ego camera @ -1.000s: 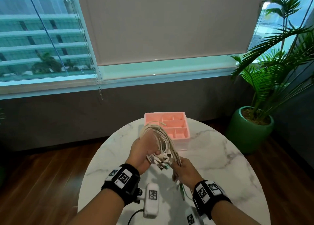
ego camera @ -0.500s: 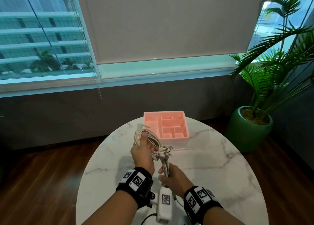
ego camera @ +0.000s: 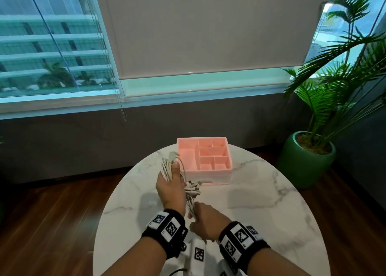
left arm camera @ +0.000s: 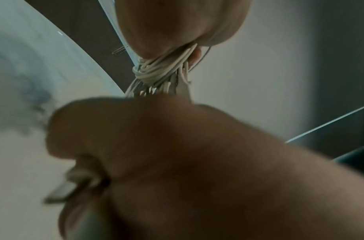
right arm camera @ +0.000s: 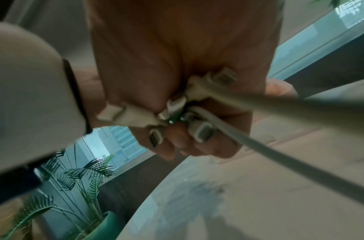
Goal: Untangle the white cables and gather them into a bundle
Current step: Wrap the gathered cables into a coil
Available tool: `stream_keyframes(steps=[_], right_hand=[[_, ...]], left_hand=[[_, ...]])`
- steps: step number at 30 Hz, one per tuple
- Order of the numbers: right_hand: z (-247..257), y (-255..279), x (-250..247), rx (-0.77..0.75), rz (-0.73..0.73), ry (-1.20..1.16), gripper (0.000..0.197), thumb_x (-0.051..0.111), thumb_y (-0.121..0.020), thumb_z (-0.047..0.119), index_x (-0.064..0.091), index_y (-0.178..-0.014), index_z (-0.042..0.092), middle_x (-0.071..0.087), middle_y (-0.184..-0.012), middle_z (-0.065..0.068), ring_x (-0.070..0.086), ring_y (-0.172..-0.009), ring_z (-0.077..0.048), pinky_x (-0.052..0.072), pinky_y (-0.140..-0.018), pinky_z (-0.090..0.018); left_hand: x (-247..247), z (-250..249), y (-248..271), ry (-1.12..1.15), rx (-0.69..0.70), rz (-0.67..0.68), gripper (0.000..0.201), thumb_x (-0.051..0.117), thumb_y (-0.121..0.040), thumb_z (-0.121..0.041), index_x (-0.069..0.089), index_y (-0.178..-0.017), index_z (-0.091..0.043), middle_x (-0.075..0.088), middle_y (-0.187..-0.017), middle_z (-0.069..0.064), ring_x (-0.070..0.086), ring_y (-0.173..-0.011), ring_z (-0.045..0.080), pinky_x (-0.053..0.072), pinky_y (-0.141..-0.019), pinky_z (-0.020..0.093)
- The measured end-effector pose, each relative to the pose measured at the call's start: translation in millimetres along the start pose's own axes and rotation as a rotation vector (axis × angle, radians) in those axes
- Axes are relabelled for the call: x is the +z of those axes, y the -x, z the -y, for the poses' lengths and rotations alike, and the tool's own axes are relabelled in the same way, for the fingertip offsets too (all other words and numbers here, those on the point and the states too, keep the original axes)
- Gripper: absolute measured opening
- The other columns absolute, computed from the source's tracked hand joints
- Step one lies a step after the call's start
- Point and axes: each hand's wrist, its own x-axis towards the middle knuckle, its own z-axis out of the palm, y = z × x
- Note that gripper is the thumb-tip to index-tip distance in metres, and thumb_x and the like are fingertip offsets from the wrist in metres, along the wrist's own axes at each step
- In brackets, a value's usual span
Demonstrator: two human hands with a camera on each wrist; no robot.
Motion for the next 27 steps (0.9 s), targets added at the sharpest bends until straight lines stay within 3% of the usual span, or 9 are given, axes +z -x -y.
stream_keyframes(steps=[3,5,9,11,13,15,18,23,27], right_hand=[[7,-2,-1,-0.022,0.023,0.014,0.01,0.055,-0.087,0.019,0.046,-0.091,0.017,0.048,-0.091,0.001,0.049,-0.085,-0.02,0.034,-0.058,-0.024],[10,-3,4,-0.009,0.038,0.054,0.023,0.052,-0.09,0.017,0.033,-0.078,0.021,0.044,-0.083,0.0,0.046,-0.084,-0.02,0.036,-0.064,-0.03],[24,5,-10,-0.093,0.071,0.224,0.015,0.05,-0.088,0.013,0.048,-0.101,0.005,0.061,-0.109,-0.02,0.058,-0.089,-0.031,0.047,-0.072,-0.037],[32,9,-30,-0.144,0.099,0.344,0.02,0.05,-0.086,0.007,0.055,-0.105,0.004,0.063,-0.099,-0.017,0.061,-0.086,-0.033,0.052,-0.069,-0.036],[39,12,-48,-0.196,0.126,0.446,0.004,0.051,-0.086,0.003,0.052,-0.087,0.006,0.055,-0.077,-0.01,0.054,-0.07,-0.029,0.044,-0.054,-0.031],[45,15,-60,-0.23,0.144,0.53,0.013,0.054,-0.085,0.004,0.047,-0.075,0.007,0.048,-0.07,-0.007,0.046,-0.061,-0.025,0.033,-0.049,-0.028],[49,17,-67,-0.254,0.189,0.545,0.006,0.059,-0.083,0.005,0.053,-0.081,0.003,0.051,-0.072,-0.007,0.045,-0.06,-0.022,0.033,-0.05,-0.028],[50,20,-79,-0.239,0.26,0.466,0.008,0.057,-0.082,0.002,0.056,-0.085,0.009,0.058,-0.074,-0.004,0.049,-0.061,-0.019,0.038,-0.053,-0.026],[45,19,-86,-0.266,0.186,0.373,0.017,0.069,-0.082,0.013,0.071,-0.099,0.015,0.071,-0.09,-0.004,0.061,-0.075,-0.019,0.055,-0.068,-0.035]], left_hand=[[1,-2,-2,0.01,0.022,-0.006,0.04,0.067,-0.095,-0.038,0.064,-0.104,0.001,0.069,-0.087,0.017,0.063,-0.062,0.016,0.052,-0.049,0.023],[2,-3,-4,0.022,0.02,-0.008,0.045,0.068,-0.093,-0.041,0.063,-0.105,0.002,0.068,-0.083,0.02,0.062,-0.067,0.021,0.055,-0.055,0.028],[-3,-2,0,-0.012,0.061,0.102,0.04,0.072,-0.091,-0.036,0.061,-0.106,0.0,0.065,-0.075,0.012,0.062,-0.058,0.019,0.055,-0.051,0.032],[-8,4,0,-0.066,0.104,0.16,0.041,0.077,-0.088,-0.035,0.062,-0.109,-0.003,0.072,-0.091,0.017,0.072,-0.079,0.031,0.062,-0.066,0.04],[-14,6,0,-0.136,0.144,0.233,0.036,0.078,-0.085,-0.034,0.065,-0.107,-0.009,0.075,-0.097,0.011,0.073,-0.09,0.028,0.06,-0.071,0.029],[-18,5,3,-0.166,0.162,0.34,0.033,0.078,-0.084,-0.036,0.065,-0.107,-0.016,0.076,-0.095,-0.001,0.073,-0.084,0.013,0.055,-0.067,0.019],[-18,3,4,-0.2,0.177,0.46,0.027,0.077,-0.084,-0.036,0.065,-0.103,-0.023,0.075,-0.087,-0.011,0.071,-0.08,0.001,0.054,-0.067,0.016],[-18,10,-7,-0.371,0.164,0.551,0.034,0.065,-0.09,-0.055,0.066,-0.091,-0.021,0.074,-0.079,-0.006,0.071,-0.071,0.007,0.058,-0.068,0.028],[-23,8,-5,-0.406,0.121,0.706,0.05,0.055,-0.086,-0.062,0.052,-0.068,-0.014,0.053,-0.053,-0.009,0.051,-0.05,0.006,0.043,-0.056,0.023]])
